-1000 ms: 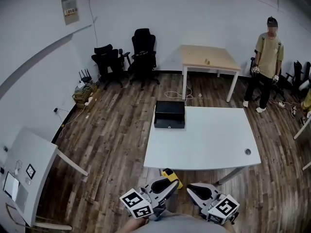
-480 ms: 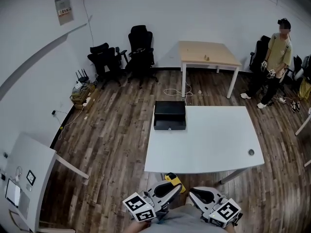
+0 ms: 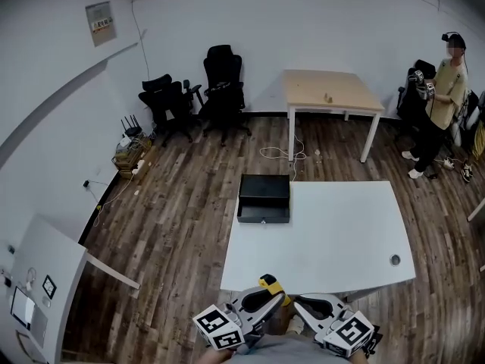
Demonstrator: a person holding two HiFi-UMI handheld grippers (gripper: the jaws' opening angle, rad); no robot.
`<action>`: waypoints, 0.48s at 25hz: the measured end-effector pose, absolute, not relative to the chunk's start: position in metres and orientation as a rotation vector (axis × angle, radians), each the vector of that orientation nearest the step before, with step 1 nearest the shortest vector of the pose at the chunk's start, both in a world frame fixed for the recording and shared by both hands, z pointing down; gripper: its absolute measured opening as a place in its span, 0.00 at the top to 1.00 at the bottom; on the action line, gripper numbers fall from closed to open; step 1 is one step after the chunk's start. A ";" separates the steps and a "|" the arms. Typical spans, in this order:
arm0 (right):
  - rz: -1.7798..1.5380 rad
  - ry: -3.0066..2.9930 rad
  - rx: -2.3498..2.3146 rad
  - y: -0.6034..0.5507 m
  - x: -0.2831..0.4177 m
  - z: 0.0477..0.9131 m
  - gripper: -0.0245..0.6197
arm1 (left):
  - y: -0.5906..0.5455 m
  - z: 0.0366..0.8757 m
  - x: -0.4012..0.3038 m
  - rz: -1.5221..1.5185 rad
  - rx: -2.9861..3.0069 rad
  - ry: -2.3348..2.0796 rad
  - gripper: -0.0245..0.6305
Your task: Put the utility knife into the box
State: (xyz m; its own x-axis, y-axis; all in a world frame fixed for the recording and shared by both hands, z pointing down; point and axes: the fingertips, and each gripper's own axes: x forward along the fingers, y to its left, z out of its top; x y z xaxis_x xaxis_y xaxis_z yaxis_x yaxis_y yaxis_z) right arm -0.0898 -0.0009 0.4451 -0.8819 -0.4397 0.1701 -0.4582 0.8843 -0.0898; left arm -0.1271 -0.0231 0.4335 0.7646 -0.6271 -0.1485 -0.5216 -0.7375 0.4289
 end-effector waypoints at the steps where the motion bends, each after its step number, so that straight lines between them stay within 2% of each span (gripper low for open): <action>1: 0.190 -2.906 0.703 -0.010 -0.086 0.443 0.90 | -0.032 0.433 -0.124 -0.399 2.598 -0.883 0.85; 12: 0.148 -2.947 0.722 -0.098 -0.017 0.438 0.90 | -0.115 0.421 -0.062 -0.376 2.616 -0.924 0.85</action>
State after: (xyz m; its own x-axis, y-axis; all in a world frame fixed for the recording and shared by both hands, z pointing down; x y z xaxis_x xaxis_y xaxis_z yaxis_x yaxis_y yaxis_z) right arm -0.0172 -0.0981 0.4381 -0.8818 -0.4551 0.1234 -0.4652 0.8824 -0.0700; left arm -0.0618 -0.1154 0.4212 0.7534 -0.6439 -0.1332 -0.5540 -0.7307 0.3988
